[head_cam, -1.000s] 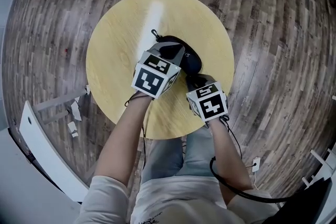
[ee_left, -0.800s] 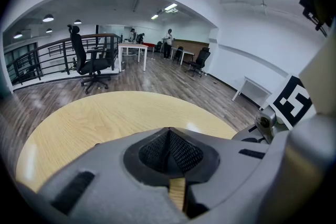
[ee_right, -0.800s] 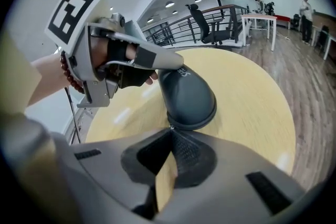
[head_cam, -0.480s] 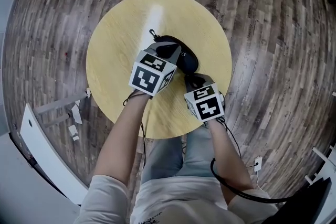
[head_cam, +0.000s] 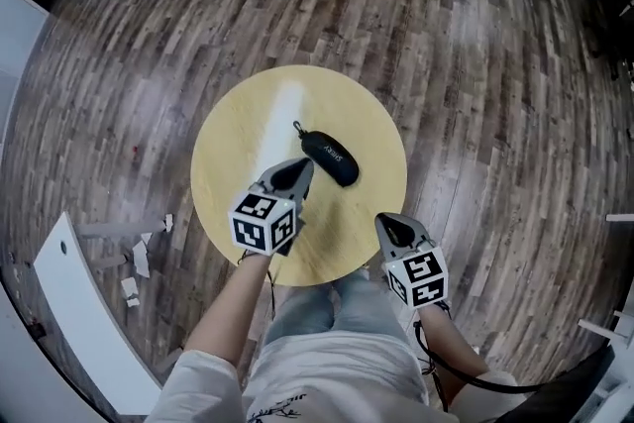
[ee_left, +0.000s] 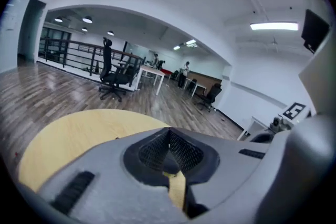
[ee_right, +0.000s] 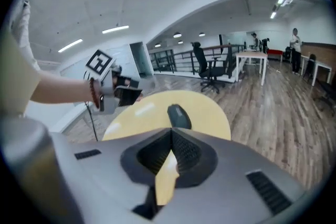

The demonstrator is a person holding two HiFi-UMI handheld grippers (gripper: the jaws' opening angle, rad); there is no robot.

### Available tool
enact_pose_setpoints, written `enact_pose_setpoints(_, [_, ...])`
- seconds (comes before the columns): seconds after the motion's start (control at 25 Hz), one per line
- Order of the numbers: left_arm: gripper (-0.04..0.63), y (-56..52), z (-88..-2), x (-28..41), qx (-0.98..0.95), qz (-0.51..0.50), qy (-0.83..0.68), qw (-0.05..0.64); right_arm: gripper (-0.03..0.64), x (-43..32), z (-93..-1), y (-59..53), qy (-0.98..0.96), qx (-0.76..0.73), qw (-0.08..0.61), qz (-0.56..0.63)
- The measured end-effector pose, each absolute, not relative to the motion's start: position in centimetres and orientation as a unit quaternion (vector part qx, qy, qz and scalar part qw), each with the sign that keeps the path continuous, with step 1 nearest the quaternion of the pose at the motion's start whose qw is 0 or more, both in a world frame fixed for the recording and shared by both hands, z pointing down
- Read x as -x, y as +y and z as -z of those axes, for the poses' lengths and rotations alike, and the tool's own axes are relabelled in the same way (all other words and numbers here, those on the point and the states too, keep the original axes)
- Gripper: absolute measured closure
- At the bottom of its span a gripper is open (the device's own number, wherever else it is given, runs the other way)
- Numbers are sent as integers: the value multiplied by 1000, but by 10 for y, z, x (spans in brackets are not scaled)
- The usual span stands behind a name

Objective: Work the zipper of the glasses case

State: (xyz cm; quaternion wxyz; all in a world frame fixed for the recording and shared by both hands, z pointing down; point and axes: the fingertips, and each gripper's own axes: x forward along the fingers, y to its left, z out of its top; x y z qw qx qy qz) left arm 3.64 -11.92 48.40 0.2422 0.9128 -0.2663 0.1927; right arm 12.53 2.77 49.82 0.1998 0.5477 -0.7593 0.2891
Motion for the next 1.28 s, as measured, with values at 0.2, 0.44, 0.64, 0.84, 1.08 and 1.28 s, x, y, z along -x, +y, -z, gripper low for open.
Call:
enact_pose_setpoints(0.2, [589,-29,-383,43,-915,-153,-320,190,615,-74,-380,20,-807,-534,172,-183])
enact_pose_setpoints(0.44, [589,3,-333,94,-887,-79,-413,193,615,15,-333,14,-840,-493,86,-209])
enact_pose_setpoints(0.64, [589,8,-327,109,-877,-82,-439,179,615,61,-321,15,-862,-455,76,-210])
enact_pose_setpoints(0.84, [589,17,-326,123,-872,-76,-447,186,615,80,-325,20,-867,-443,86,-213])
enact_pose_setpoints(1.08, [589,21,-328,127,-875,-79,-442,182,616,83,-328,28,-868,-440,91,-210])
enact_pose_setpoints(1.28, [589,27,-330,119,-881,-85,-427,186,615,80,-331,30,-864,-444,93,-217])
